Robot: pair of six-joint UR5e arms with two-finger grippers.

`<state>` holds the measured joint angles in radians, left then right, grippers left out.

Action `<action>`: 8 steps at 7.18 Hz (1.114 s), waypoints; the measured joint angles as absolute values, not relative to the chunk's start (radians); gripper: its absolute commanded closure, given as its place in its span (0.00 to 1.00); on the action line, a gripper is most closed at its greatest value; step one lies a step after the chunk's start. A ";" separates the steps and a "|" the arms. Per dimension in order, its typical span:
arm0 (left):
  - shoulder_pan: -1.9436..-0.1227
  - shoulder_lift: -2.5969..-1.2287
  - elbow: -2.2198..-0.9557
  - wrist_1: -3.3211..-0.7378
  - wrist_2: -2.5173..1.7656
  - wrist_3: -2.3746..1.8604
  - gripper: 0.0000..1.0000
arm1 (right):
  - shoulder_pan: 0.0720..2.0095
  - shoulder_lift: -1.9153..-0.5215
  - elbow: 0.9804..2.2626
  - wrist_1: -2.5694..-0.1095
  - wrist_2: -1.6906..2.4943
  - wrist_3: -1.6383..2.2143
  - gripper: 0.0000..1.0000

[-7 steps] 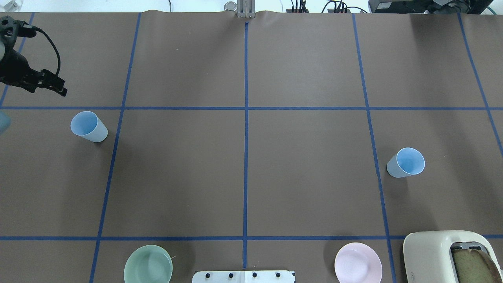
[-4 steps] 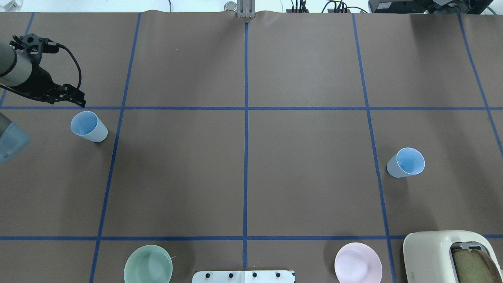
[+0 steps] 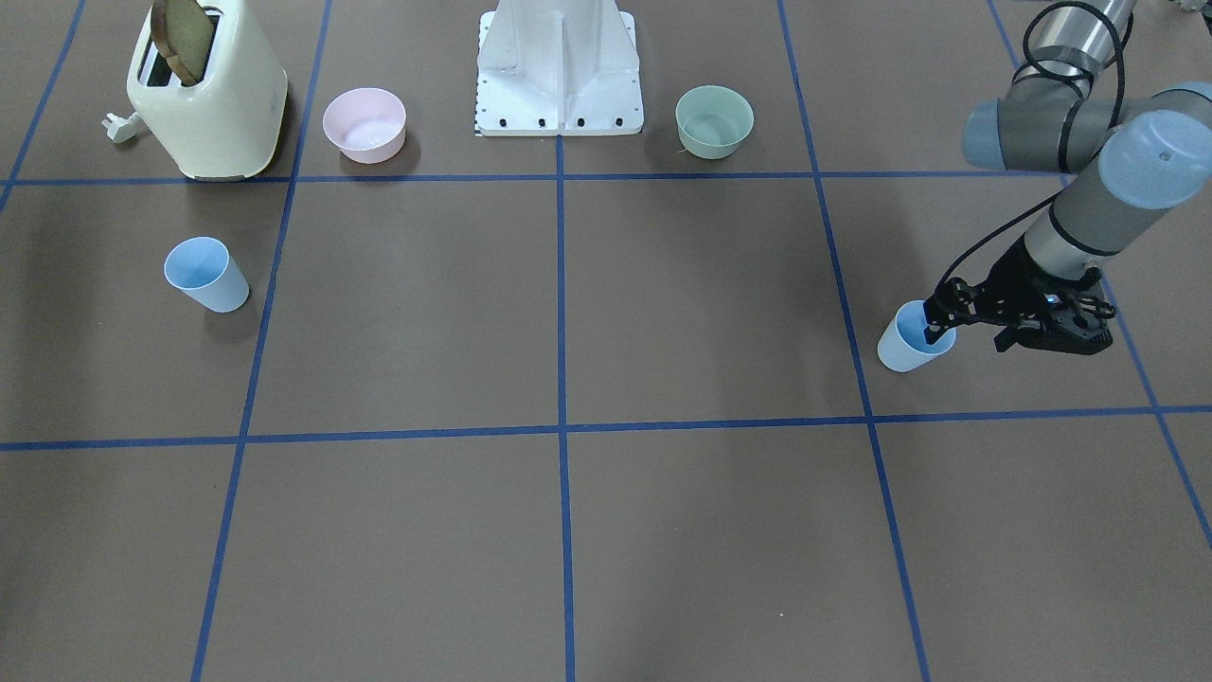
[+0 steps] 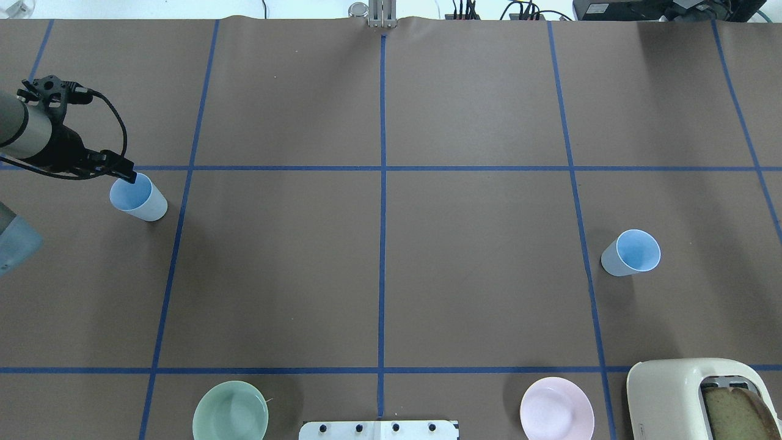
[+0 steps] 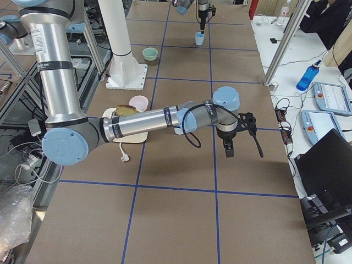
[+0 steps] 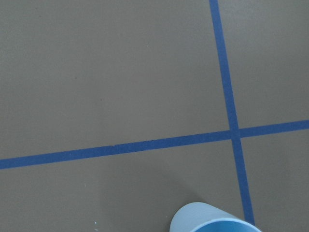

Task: Stack blue cups with both arms
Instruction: 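Lower the left gripper onto the light-blue cup nearest it and grasp it, then lift the cup toward table center with left gripper while right gripper reaches out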

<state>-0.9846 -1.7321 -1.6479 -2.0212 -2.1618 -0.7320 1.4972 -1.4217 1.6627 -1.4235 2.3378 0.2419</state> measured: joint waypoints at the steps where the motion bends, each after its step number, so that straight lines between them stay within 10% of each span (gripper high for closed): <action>1: -0.981 -1.727 -1.649 -2.023 -2.162 -0.732 0.03 | 1.497 -1.422 1.663 -1.424 2.338 0.242 0.00; 5: -0.956 -1.717 -1.650 -2.023 -2.151 -0.728 0.24 | 1.497 -1.421 1.662 -1.424 2.338 0.246 0.00; 8: -0.954 -1.713 -1.651 -2.023 -2.148 -0.724 0.90 | 1.497 -1.421 1.663 -1.424 2.338 0.247 0.00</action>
